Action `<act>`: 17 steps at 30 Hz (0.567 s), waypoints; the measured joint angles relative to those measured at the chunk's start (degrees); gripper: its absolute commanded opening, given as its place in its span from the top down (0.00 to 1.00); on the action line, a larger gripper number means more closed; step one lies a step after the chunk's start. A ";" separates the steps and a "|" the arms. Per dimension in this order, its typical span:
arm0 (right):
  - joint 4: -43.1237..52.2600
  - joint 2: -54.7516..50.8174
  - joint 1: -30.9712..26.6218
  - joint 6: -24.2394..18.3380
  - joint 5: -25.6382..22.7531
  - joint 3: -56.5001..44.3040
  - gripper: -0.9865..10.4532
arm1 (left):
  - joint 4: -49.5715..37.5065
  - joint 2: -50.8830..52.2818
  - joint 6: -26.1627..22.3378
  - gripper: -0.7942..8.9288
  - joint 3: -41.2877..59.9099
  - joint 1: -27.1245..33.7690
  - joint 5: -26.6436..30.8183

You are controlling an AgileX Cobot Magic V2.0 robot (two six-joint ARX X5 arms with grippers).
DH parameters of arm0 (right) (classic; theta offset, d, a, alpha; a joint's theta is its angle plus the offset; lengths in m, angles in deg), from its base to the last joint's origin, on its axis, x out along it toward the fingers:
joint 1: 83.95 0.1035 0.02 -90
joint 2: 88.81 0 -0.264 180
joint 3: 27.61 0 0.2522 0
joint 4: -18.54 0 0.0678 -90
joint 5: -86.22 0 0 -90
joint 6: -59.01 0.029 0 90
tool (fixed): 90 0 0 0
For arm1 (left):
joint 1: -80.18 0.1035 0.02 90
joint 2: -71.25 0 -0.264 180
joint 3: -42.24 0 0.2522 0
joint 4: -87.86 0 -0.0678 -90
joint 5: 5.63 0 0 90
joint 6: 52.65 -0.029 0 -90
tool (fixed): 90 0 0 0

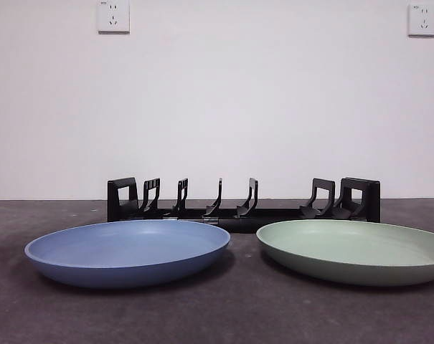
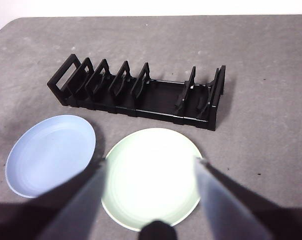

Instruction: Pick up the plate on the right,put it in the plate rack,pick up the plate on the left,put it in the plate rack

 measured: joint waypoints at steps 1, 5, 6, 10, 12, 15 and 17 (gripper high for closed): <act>-0.31 0.13 0.00 0.07 0.22 0.00 0.46 | 0.04 -0.07 -0.04 0.23 0.00 -0.22 -0.22; -1.22 1.38 0.00 0.46 1.31 0.00 0.46 | 0.11 -0.50 -1.95 0.23 0.00 -1.49 -0.33; -1.29 1.81 0.00 0.61 1.33 0.00 0.46 | 0.13 -0.63 -2.67 0.23 0.00 -1.95 -0.33; -1.33 3.89 0.00 1.44 1.44 0.00 0.47 | 0.15 -0.96 -6.14 0.23 0.00 -4.44 -0.33; -1.68 5.27 0.02 1.84 1.44 0.02 0.47 | 0.15 -1.03 -8.07 0.23 0.00 -6.10 -0.11; -2.69 8.50 0.00 1.99 1.42 0.11 0.47 | 0.15 -1.64 -11.26 0.23 -0.02 -8.41 0.74; -2.84 10.97 0.02 2.01 1.14 0.17 0.47 | 0.17 -2.29 -13.38 0.23 -0.02 -10.03 2.34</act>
